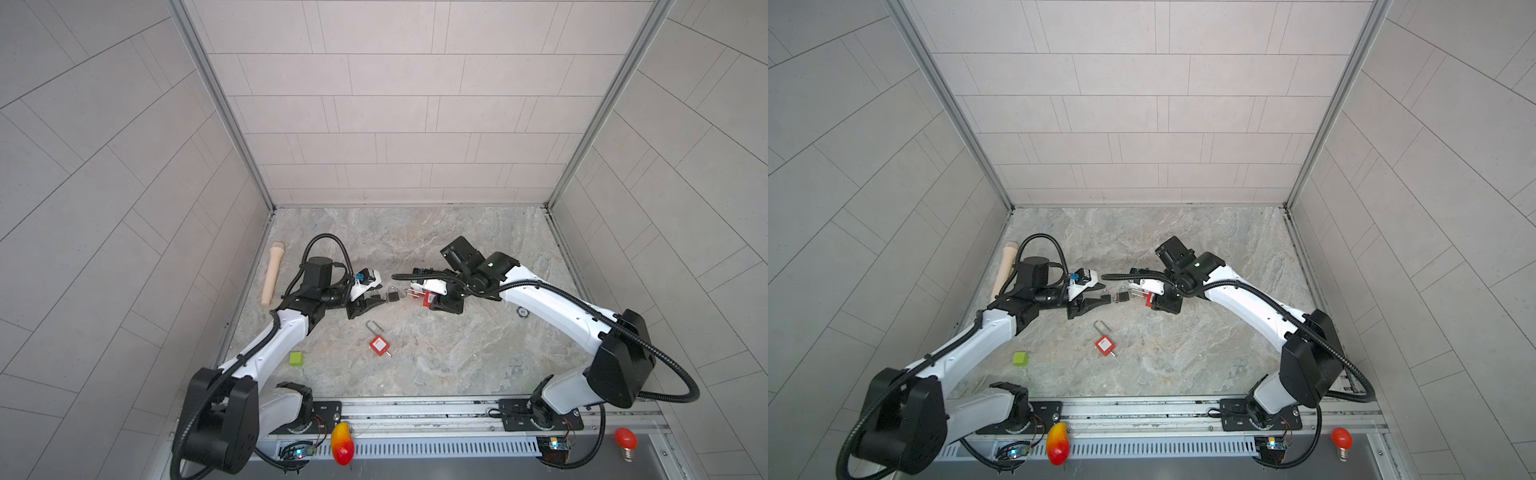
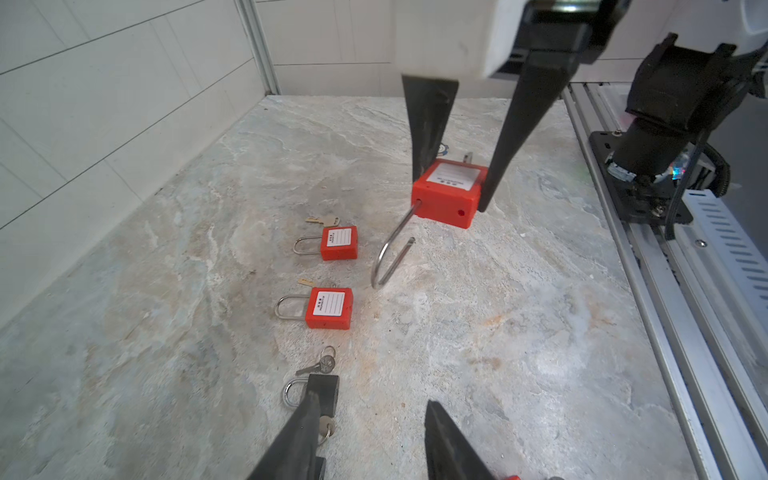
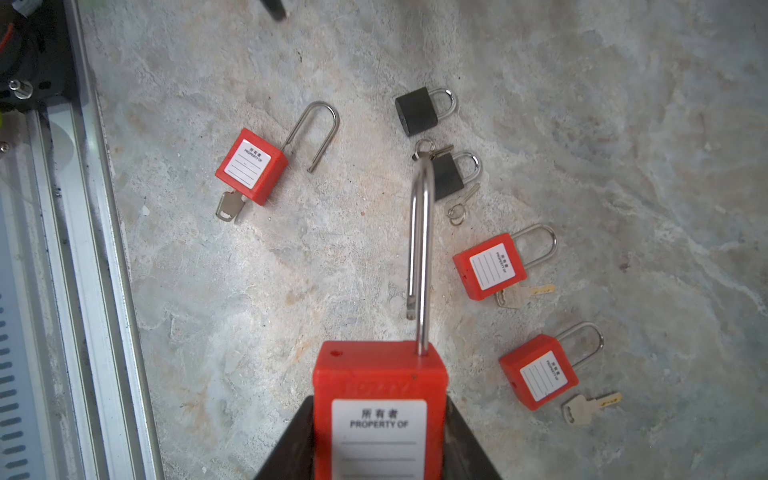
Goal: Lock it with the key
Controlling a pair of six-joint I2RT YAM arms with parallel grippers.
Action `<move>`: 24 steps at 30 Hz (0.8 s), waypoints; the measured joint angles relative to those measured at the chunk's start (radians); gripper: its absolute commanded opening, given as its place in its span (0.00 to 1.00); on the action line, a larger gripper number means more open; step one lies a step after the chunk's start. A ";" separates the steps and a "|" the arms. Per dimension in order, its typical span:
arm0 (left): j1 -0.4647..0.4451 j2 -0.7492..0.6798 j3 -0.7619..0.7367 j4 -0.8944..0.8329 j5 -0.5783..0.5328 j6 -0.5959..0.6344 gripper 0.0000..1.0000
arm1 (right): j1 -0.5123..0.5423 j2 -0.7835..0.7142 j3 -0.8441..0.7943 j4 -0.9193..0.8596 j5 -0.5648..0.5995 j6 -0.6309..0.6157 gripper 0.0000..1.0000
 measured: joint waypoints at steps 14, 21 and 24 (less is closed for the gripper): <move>-0.042 0.106 0.043 0.138 0.089 -0.040 0.37 | 0.001 0.128 0.139 -0.024 -0.104 -0.031 0.17; -0.058 0.106 0.043 0.143 0.087 -0.053 0.32 | 0.002 0.128 0.145 -0.045 -0.134 -0.094 0.17; -0.065 0.106 0.043 0.146 0.082 -0.060 0.29 | 0.003 0.128 0.145 -0.050 -0.136 -0.117 0.17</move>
